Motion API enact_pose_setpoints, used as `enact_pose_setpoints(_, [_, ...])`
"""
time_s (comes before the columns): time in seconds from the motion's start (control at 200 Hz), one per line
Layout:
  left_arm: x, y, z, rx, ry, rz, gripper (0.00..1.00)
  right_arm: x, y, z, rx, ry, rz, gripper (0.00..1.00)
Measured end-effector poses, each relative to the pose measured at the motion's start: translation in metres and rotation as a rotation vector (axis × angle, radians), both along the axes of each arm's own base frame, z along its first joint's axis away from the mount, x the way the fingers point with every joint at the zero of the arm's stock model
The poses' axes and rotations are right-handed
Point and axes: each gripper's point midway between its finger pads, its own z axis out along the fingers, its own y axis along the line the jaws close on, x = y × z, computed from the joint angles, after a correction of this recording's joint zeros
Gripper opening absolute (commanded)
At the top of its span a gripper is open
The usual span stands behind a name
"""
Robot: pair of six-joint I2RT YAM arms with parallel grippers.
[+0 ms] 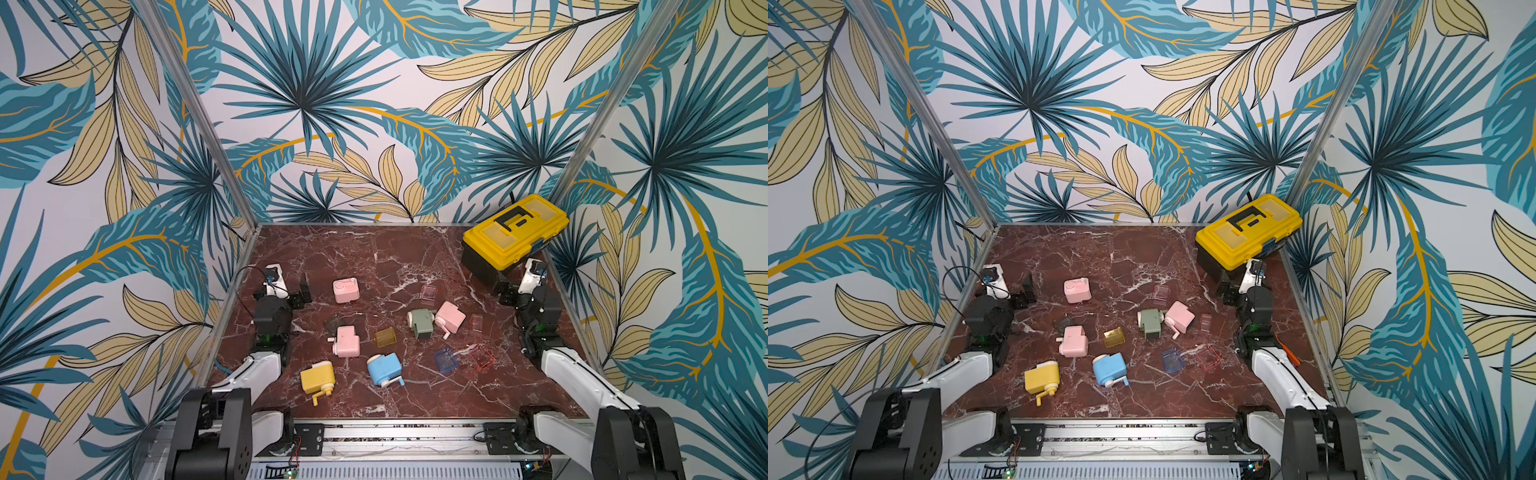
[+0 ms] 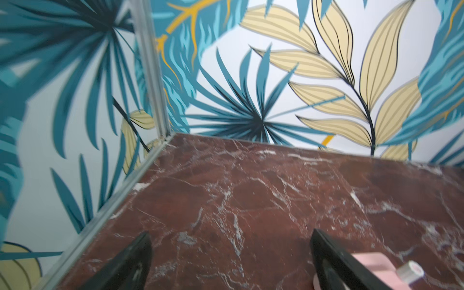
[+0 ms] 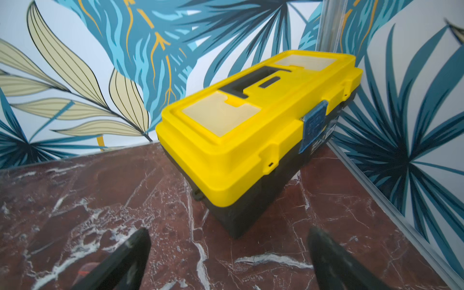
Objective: Put the tray back into the pencil sharpener
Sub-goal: Adjust the container at the center of the board.
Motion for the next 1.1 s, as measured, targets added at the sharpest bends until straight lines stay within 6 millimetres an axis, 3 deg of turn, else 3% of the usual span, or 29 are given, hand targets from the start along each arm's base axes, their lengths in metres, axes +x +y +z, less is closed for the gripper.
enact_pose_setpoints(0.055, [-0.006,0.005,0.013,-0.03,-0.042,0.033,1.0,-0.005,-0.005,0.006,0.067,0.006,-0.045,1.0])
enact_pose_setpoints(0.18, [-0.022,0.008,0.04,-0.094,-0.126,0.046,1.0,-0.023,-0.015,-0.001,0.201,0.075,-0.141,0.99])
enact_pose_setpoints(0.366, [-0.041,-0.01,0.067,-0.19,-0.198,-0.054,1.0,-0.041,0.002,-0.019,0.353,0.186,-0.105,0.97])
enact_pose_setpoints(0.561, [-0.043,-0.042,0.058,-0.3,-0.112,-0.206,0.99,-0.043,0.034,-0.027,0.47,0.377,-0.003,0.88])
enact_pose_setpoints(0.676, [-0.04,-0.076,0.049,-0.339,-0.027,-0.312,1.0,-0.052,0.062,-0.031,0.458,0.496,0.073,0.87])
enact_pose_setpoints(0.861, [-0.04,-0.129,0.039,-0.36,0.101,-0.441,1.0,-0.078,0.115,-0.037,0.352,0.681,0.211,0.82])
enact_pose_setpoints(1.097, [-0.051,-0.179,0.018,-0.358,0.258,-0.497,1.0,-0.128,0.15,-0.07,0.204,0.905,0.274,0.73])
